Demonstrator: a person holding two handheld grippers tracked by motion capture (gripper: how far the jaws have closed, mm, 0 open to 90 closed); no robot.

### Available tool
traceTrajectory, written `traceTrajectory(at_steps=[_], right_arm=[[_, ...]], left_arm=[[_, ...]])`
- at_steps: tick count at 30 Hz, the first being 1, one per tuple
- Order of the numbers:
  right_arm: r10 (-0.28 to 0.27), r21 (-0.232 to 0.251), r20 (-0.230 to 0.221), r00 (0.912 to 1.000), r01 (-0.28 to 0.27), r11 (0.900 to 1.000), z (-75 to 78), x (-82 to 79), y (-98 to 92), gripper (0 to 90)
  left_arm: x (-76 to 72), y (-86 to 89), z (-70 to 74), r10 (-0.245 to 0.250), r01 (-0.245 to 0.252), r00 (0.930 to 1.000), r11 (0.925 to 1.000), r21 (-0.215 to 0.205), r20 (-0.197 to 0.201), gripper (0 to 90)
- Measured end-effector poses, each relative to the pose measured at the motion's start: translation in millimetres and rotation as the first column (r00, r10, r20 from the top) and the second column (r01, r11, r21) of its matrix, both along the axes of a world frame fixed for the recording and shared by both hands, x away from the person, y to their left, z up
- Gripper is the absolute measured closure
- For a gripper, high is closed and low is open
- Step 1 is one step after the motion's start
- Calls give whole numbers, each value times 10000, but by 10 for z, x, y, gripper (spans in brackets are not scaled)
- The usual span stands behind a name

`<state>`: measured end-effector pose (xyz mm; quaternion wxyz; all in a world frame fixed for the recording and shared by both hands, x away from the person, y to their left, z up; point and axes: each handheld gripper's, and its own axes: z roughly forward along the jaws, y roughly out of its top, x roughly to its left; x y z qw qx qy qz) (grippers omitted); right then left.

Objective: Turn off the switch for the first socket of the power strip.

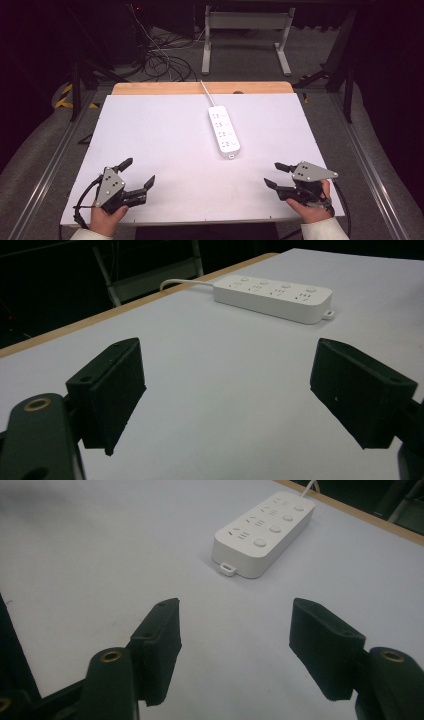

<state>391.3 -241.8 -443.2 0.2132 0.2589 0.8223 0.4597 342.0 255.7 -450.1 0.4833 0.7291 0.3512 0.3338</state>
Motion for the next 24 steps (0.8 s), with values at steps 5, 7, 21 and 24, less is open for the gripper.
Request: traceTrajectory(at_steps=[5, 7, 21, 24], right_arm=[[-122, -144, 232, 9997, 125, 9998, 50, 10, 18, 361], [-358, -293, 504, 9981, 373, 9989, 65, 25, 40, 377], [-287, -526, 233, 9993, 299, 9982, 343, 229, 174, 391], [-311, -671, 226, 9993, 325, 9972, 406, 271, 217, 410]], left_arm=[[-3, 2, 2, 72, -72, 10000, 10000, 33, 4, 146], [-4, -1, 3, 112, -112, 9999, 9999, 37, 21, 146], [-4, -7, -3, 183, -183, 9998, 9997, 154, 7, 146], [-6, -8, -2, 184, -185, 9998, 9997, 183, 15, 146]])
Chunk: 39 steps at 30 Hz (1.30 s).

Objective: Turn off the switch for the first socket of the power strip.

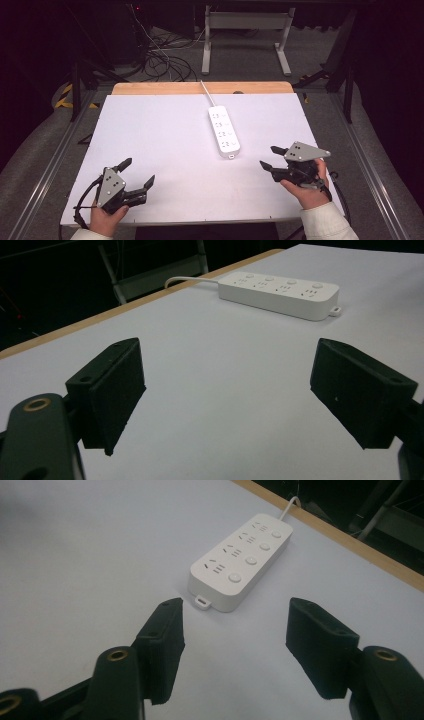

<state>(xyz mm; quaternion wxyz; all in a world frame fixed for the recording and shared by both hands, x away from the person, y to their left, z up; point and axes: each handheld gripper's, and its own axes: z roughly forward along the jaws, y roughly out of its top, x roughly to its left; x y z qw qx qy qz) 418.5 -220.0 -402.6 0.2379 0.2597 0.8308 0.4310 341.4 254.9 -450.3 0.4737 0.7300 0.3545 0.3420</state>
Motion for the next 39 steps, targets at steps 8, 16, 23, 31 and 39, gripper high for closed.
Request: traceTrajectory(at_steps=[8, 16, 23, 31, 39], right_arm=[[153, 61, 145, 9998, -154, 9999, 105, 128, 98, 404], [369, 7, 225, 9991, -370, 9993, 231, 260, 239, 386], [565, -199, 324, 9979, -558, 9982, 303, 360, 366, 400], [650, -324, 217, 9976, -643, 9974, 308, 472, 483, 413], [840, -29, -463, 9954, -842, 9964, 371, 577, 537, 595]], left_arm=[[2, -5, -3, -24, 24, 10000, 10000, 28, 19, 144], [0, -6, -3, -35, 35, 10000, 10000, 64, 33, 144], [1, -8, -3, -129, 129, 9999, 9999, 67, 44, 144], [-4, -4, -2, -182, 181, 9998, 9998, 8, 11, 144], [0, -6, -2, -194, 193, 9998, 9998, 72, 55, 144]])
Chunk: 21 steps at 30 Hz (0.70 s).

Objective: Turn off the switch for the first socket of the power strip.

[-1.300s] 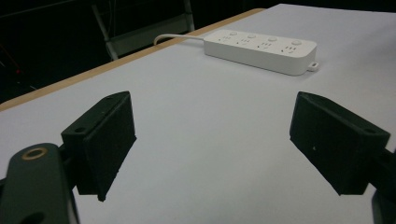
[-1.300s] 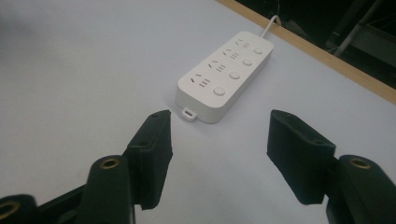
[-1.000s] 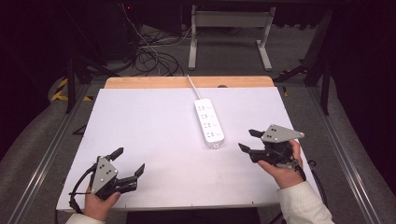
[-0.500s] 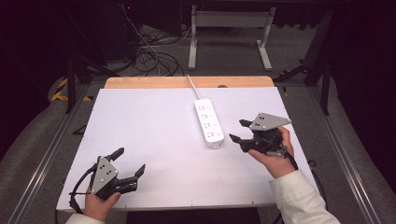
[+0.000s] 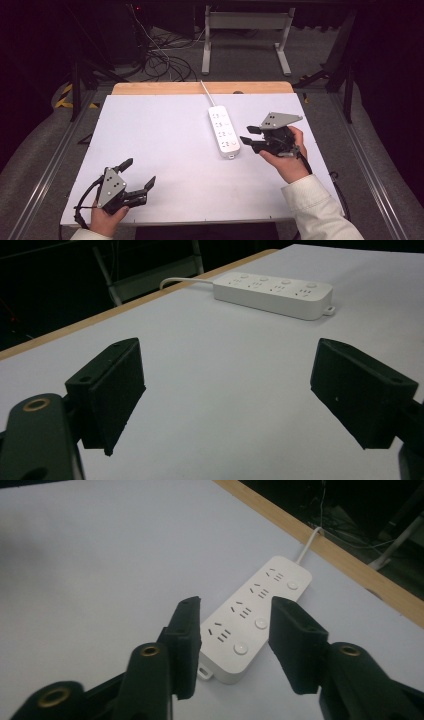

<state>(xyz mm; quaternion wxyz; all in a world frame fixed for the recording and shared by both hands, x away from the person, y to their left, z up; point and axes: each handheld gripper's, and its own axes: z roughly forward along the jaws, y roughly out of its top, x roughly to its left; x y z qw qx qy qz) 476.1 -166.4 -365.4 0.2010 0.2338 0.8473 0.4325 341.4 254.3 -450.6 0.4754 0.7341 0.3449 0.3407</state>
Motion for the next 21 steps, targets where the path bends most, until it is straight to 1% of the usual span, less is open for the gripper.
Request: traceTrajectory(at_steps=[3, 4, 7, 12, 15, 16, 17, 21], right_arm=[[-136, 178, -276, 9995, 141, 9997, 24, 88, 33, 698], [-251, 232, -411, 9988, 261, 9994, 23, 123, 43, 723], [-561, 348, -631, 9964, 584, 9977, 9, 221, 85, 792], [-685, 383, -804, 9944, 718, 9967, 6, 359, 170, 868], [-799, 483, -999, 9918, 851, 9952, -2, 450, 216, 900], [-799, 483, -999, 9918, 851, 9952, -2, 450, 216, 900], [-799, 543, -1115, 9906, 863, 9948, -19, 506, 242, 900], [-987, 452, -1278, 9869, 1052, 9934, -64, 601, 290, 900]], left_arm=[[-3, 1, 3, 6, -6, 10000, 10000, 56, 19, 144], [-5, 1, 2, 4, -4, 10000, 10000, 44, 0, 144], [-1, -1, -4, 24, -24, 10000, 10000, -36, -26, 144], [3, 2, -6, 31, -31, 10000, 10000, -39, -46, 144], [3, 1, -6, 33, -33, 10000, 10000, -38, -48, 144], [3, 1, -6, 33, -33, 10000, 10000, -38, -48, 144], [3, 2, -6, 40, -41, 10000, 10000, -37, -48, 144], [2, 3, -7, 44, -44, 10000, 10000, -61, -73, 144]])
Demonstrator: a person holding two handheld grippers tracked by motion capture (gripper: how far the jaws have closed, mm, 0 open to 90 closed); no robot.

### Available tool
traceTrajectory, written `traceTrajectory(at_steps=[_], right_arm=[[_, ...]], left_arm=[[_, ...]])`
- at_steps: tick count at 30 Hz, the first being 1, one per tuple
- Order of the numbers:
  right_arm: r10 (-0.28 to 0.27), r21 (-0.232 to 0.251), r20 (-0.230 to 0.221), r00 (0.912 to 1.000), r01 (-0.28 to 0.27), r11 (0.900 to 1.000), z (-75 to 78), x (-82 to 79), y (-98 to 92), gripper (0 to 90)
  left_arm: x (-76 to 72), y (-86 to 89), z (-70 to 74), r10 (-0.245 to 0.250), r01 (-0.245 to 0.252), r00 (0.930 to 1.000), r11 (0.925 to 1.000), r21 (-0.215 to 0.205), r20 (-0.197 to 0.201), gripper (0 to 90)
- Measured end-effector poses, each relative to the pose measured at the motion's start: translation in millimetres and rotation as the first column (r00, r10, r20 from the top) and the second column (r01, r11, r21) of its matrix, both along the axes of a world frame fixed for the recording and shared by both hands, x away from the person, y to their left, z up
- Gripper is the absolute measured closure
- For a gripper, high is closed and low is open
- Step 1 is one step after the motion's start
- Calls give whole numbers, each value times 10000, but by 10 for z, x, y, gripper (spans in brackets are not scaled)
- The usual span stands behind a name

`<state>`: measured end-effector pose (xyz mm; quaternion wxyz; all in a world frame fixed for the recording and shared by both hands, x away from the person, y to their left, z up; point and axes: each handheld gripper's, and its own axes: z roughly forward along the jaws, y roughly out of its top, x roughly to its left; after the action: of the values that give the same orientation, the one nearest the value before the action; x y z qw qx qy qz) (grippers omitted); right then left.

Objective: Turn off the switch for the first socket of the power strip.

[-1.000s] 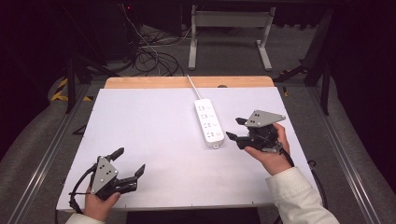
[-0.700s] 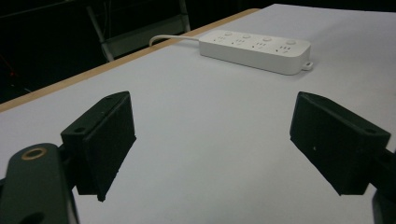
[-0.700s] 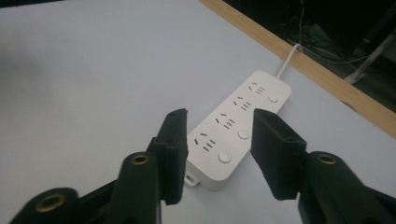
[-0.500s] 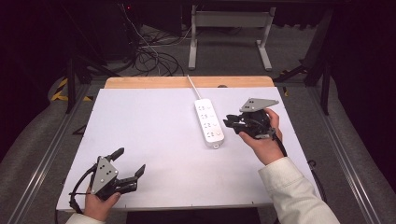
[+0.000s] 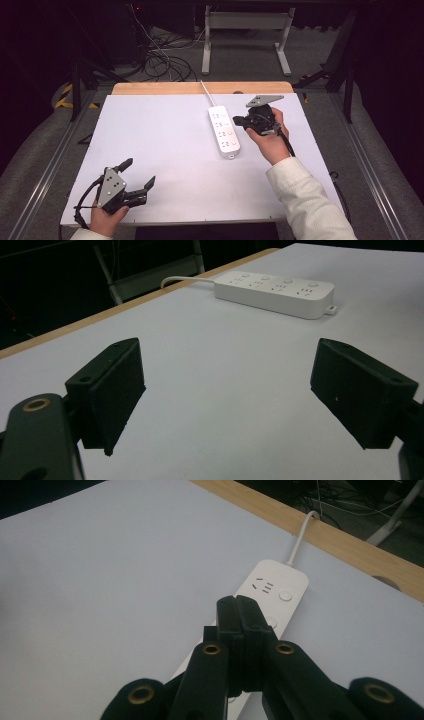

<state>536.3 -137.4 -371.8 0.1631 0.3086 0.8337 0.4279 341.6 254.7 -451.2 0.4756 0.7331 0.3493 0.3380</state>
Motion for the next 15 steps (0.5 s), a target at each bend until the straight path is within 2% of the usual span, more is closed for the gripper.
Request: traceTrajectory(at_steps=[11, 15], right_arm=[[-296, -171, 117, 9995, 298, 9994, -142, 258, 140, 900], [81, -485, 336, 9994, -65, 9988, -201, 331, 182, 900]], left_arm=[[0, 0, -1, -15, 15, 10000, 10000, 20, -10, 144], [3, 2, -2, -22, 22, 10000, 10000, 44, 2, 144]])
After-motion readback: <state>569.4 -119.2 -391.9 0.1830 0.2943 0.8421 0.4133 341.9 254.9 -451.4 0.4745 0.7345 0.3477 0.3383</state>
